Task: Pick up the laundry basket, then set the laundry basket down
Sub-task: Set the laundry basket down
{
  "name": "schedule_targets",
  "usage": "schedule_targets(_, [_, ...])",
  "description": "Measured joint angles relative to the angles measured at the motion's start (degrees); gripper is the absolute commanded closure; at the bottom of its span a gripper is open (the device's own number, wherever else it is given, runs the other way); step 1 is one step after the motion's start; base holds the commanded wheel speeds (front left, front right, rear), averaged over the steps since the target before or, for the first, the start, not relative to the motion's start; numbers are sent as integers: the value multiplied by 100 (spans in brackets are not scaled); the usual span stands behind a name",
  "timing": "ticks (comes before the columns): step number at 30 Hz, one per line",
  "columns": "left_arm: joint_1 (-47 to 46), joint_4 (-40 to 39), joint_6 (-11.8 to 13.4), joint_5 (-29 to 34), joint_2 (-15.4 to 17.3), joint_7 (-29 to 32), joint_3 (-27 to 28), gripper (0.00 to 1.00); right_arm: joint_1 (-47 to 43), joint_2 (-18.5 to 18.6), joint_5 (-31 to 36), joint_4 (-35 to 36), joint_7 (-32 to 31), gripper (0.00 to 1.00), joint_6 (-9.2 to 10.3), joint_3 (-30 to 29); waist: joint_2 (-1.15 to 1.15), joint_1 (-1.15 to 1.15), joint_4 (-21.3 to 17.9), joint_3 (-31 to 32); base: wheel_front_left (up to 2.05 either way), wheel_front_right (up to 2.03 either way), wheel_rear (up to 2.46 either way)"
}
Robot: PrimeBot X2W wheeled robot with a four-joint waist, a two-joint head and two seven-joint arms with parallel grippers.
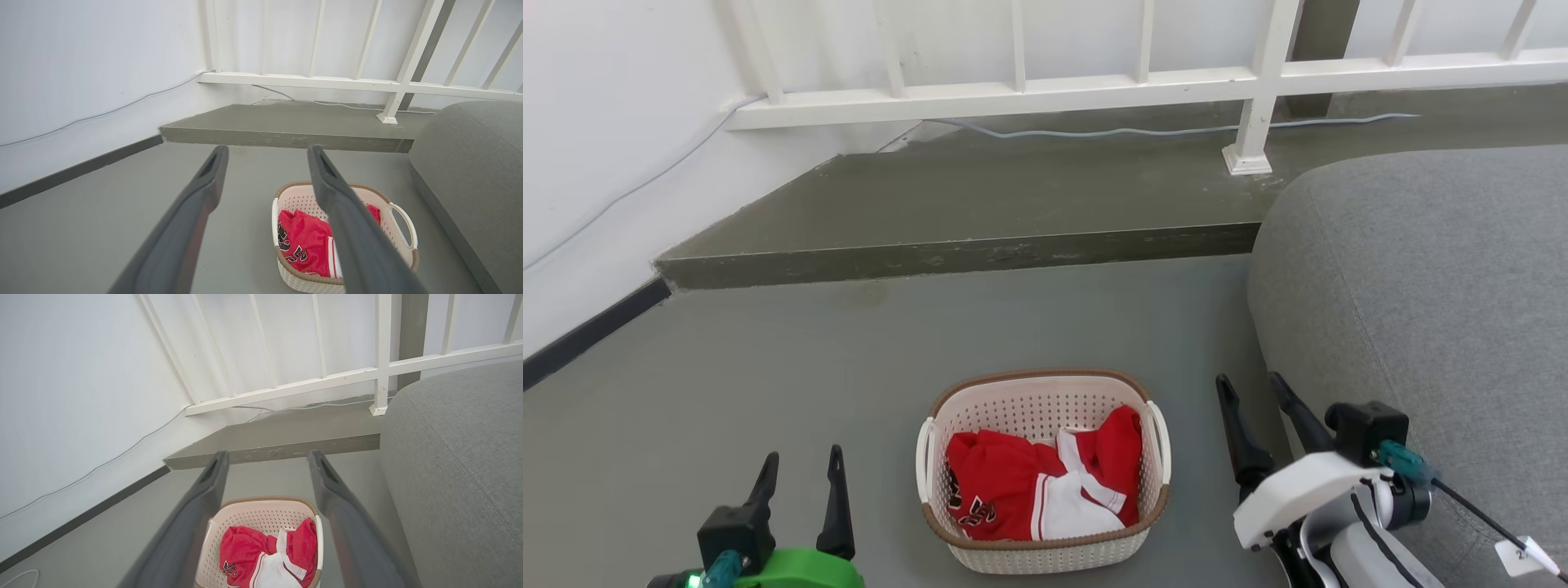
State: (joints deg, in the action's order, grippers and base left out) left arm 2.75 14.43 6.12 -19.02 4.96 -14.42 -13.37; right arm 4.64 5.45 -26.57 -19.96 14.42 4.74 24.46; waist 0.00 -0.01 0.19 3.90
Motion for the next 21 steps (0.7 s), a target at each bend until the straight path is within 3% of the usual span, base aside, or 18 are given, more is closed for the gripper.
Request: schedule_targets(21, [457,-417,4,21,-40,0,222,0,-656,-20,294,479,0,0,92,-342,0,0,-86,43,0,0,0])
